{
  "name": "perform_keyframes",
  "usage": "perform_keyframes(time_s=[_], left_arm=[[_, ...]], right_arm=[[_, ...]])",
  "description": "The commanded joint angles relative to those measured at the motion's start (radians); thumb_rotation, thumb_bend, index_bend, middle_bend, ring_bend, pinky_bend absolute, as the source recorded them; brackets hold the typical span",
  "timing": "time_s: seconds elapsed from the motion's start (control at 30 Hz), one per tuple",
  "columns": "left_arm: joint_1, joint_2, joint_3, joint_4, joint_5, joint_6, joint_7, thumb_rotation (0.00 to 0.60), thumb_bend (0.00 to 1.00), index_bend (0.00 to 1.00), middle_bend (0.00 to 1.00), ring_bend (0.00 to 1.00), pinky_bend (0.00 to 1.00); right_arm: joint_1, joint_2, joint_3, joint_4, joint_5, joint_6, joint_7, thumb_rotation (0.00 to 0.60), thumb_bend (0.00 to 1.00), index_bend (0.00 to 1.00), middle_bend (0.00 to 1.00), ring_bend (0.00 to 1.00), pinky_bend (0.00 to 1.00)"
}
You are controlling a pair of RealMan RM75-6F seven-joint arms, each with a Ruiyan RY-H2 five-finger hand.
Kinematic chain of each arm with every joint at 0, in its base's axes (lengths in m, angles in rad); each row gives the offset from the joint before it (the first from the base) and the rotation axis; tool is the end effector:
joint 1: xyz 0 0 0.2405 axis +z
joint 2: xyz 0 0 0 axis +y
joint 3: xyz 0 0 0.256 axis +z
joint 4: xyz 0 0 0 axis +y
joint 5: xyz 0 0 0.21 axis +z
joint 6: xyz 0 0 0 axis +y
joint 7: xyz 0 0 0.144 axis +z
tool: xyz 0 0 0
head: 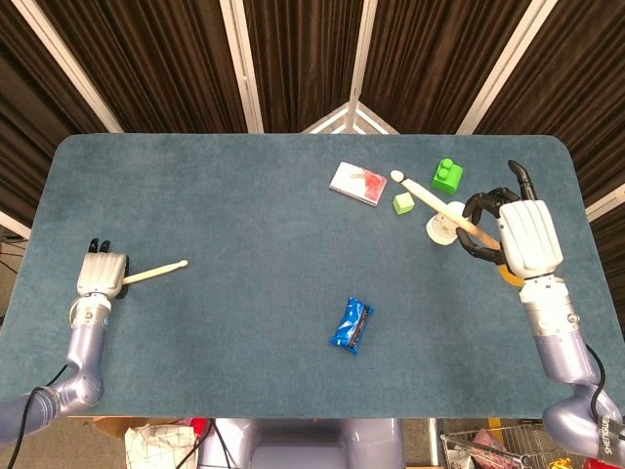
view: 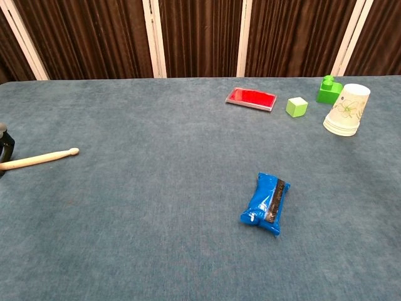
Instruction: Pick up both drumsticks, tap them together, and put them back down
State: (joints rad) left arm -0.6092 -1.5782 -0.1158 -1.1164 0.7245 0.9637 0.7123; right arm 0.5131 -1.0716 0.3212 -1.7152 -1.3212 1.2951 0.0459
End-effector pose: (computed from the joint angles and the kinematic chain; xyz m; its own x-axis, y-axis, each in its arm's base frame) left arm -0.3197 0.3495 0.0240 0.7081 0.3734 0.5993 0.6231 0.0686 -0.7791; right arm -0.1746 -0.3358 0.1898 0.1855 0.1688 0.9680 -0.9241 -0.3049 0.2303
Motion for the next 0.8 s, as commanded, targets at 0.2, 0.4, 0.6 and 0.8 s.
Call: perform_keyframes(time_s=[0.2, 0.4, 0.6, 0.8], left_arm=[[-0.001, -0.019, 0.005, 0.018, 0.036, 0.037, 0.011, 0.6, 0.37, 0.59, 0.59, 0.14, 0.0], [0.002, -0.033, 0.011, 0.04, 0.063, 0.069, 0.037, 0.6, 0.38, 0.61, 0.6, 0.15, 0.01], [0.005, -0.052, 0.02, 0.073, 0.084, 0.092, 0.072, 0.6, 0.38, 0.61, 0.6, 0.15, 0.02], [0.009, -0.065, 0.021, 0.096, 0.121, 0.107, 0.069, 0.6, 0.38, 0.61, 0.6, 0.15, 0.02]], right_arm=[[0.0, 0.001, 0.003, -0.006, 0.003, 0.0, -0.007, 0.6, 0.47, 0.72, 0.66, 0.44, 0.04], [0.0, 0.002, 0.001, -0.004, 0.0, -0.002, -0.006, 0.6, 0.47, 0.72, 0.66, 0.44, 0.04], [0.001, 0.002, 0.003, -0.003, -0.002, -0.002, -0.007, 0.6, 0.47, 0.72, 0.66, 0.44, 0.04], [0.001, 0.002, 0.006, -0.005, 0.004, -0.003, -0.011, 0.6, 0.47, 0.72, 0.66, 0.44, 0.04]])
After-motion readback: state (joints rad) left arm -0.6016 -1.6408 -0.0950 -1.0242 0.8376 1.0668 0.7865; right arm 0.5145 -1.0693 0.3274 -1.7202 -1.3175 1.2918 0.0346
